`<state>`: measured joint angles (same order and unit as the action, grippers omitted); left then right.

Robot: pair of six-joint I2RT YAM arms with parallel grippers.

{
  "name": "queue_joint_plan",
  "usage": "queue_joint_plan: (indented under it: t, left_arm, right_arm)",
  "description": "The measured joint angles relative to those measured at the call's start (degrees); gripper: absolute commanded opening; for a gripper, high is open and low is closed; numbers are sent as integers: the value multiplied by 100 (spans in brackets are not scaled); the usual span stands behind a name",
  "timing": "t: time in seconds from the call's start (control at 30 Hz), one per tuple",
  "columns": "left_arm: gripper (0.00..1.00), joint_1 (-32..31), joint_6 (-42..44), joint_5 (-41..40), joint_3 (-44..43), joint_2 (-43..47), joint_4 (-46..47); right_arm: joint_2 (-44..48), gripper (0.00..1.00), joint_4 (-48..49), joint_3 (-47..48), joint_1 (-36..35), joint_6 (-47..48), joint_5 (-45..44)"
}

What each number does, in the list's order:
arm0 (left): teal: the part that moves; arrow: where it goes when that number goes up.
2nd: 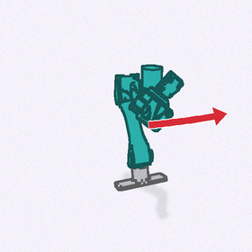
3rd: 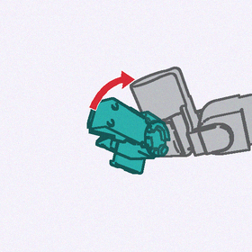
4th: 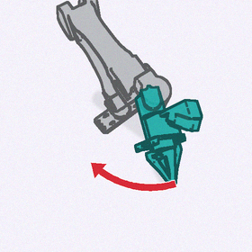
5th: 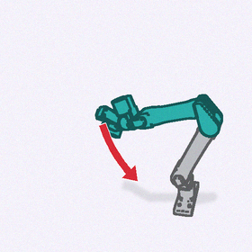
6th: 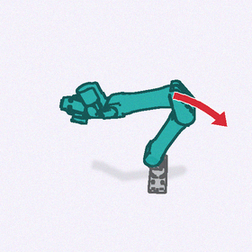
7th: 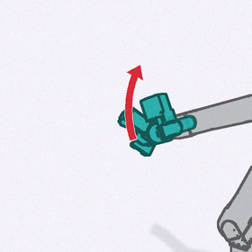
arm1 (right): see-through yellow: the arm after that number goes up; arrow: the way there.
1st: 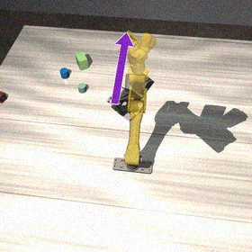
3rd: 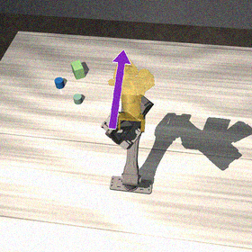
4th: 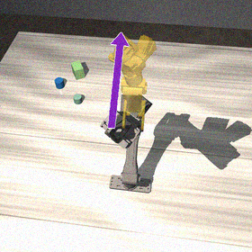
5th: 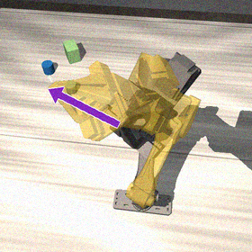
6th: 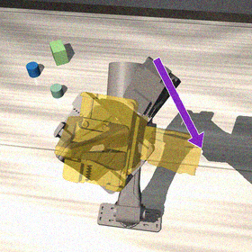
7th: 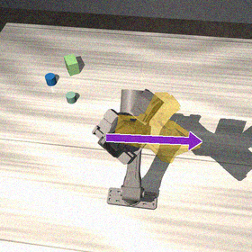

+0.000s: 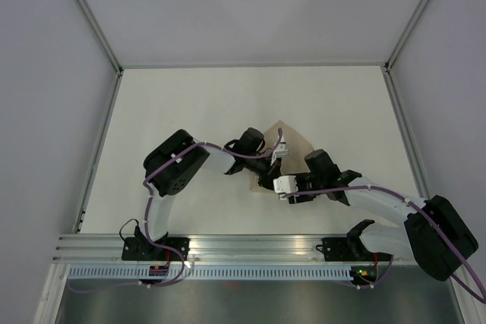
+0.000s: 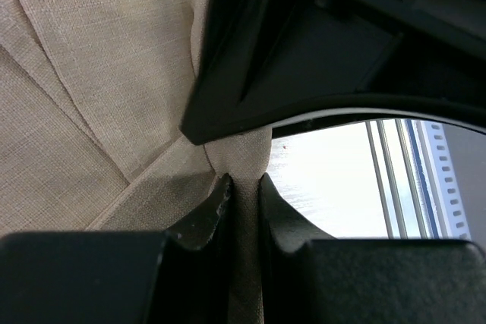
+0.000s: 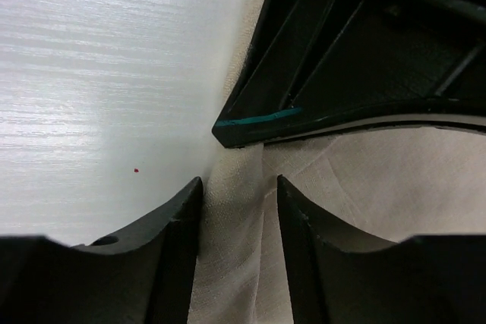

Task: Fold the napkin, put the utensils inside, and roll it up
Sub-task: Roll the napkin with the utensil

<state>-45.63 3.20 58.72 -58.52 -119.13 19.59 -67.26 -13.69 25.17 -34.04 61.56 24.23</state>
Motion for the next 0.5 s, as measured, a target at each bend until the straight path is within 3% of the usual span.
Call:
queue_joint_plan:
  t: [0.07,0.17,0.4,0.5]
  left_arm:
    - [3,7,0,11,-11,-7,-20]
    - [8,35,-2,13,-24,-7,-68]
    - [29,17,-7,-334,72,214,-184]
    - [33,11,-4,-643,271,455,-201]
  right_arm:
    - [-26,36,37,-31,-20,0,-9]
    - [-61,27,46,-50,-44,2,-4]
    - [-428,16,-144,271,-28,59,0]
    - [-815,13,-435,636,-28,136,63]
